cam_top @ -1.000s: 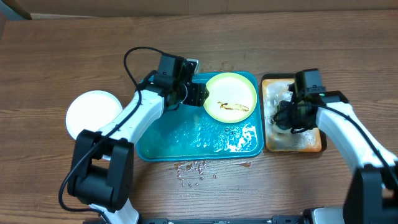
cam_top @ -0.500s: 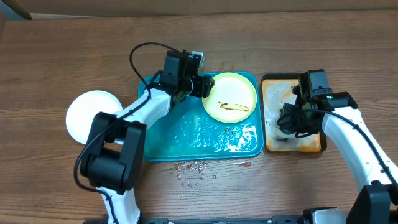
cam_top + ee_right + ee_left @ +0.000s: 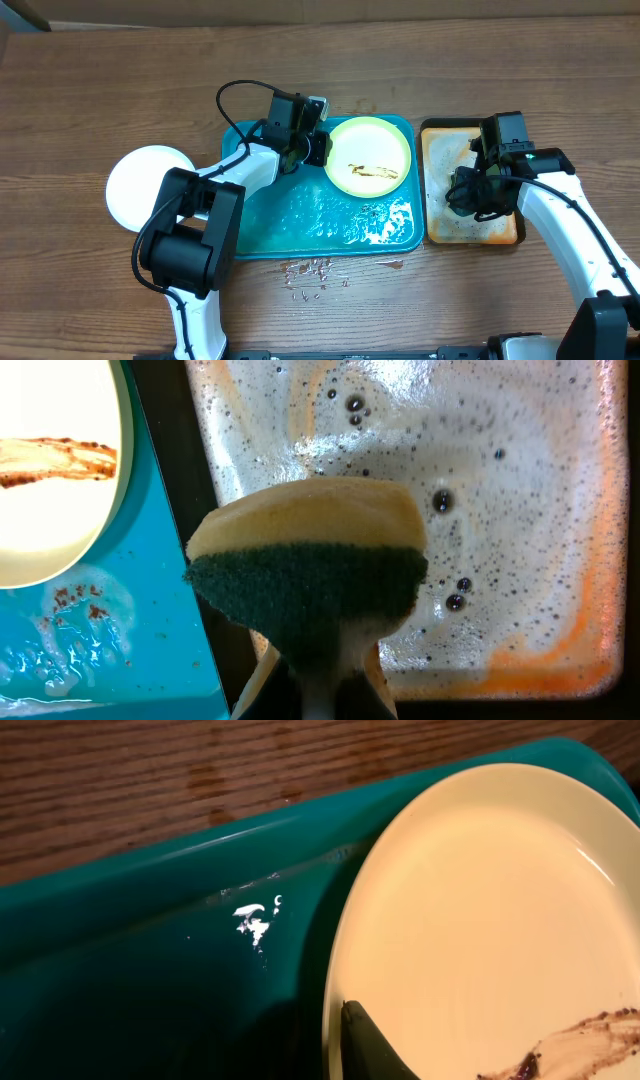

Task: Clean dirty plates on tray and stack at the side

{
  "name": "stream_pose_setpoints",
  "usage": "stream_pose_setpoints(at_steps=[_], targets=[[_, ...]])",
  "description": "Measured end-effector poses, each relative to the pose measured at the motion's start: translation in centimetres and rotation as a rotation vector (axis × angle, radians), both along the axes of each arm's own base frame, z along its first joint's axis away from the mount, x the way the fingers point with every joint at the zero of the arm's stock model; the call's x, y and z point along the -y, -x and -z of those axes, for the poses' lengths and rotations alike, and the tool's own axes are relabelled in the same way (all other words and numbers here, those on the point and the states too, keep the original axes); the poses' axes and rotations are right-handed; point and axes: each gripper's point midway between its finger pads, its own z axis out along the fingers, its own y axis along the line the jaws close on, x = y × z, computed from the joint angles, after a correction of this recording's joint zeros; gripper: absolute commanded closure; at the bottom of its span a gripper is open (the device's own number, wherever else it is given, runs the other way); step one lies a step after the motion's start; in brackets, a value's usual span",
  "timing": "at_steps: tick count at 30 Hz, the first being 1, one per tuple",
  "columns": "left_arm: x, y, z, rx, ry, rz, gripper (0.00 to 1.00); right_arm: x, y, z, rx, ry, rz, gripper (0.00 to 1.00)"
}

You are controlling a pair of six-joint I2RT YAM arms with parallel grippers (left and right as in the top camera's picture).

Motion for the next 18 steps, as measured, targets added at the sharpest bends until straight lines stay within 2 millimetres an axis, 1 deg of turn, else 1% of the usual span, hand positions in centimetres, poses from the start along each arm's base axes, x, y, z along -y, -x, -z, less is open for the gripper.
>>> stream_pose_setpoints(at_steps=[1, 5, 9, 13, 18], targets=[[-0.1, 0.1, 0.1, -0.013, -0.007, -0.001, 0.96, 0.0, 0.0, 0.0, 0.000, 0.000, 0.000, 0.96], [-0.5, 0.9, 0.3, -0.066, -0.031, -0.008, 0.96, 0.0, 0.0, 0.0, 0.000, 0.000, 0.000, 0.96], [-1.4, 2.4, 0.4, -0.148, -0.057, -0.016, 0.96, 0.0, 0.0, 0.0, -0.001, 0.000, 0.000, 0.96], [-3.2, 4.3, 0.3, -0.245, -0.086, -0.043, 0.96, 0.0, -0.1, 0.0, 0.002, -0.001, 0.000, 0.96], [-5.6, 7.1, -0.1, -0.352, -0.146, -0.090, 0.96, -0.1, -1.2, -0.3, 0.050, -0.005, 0.000, 0.96]])
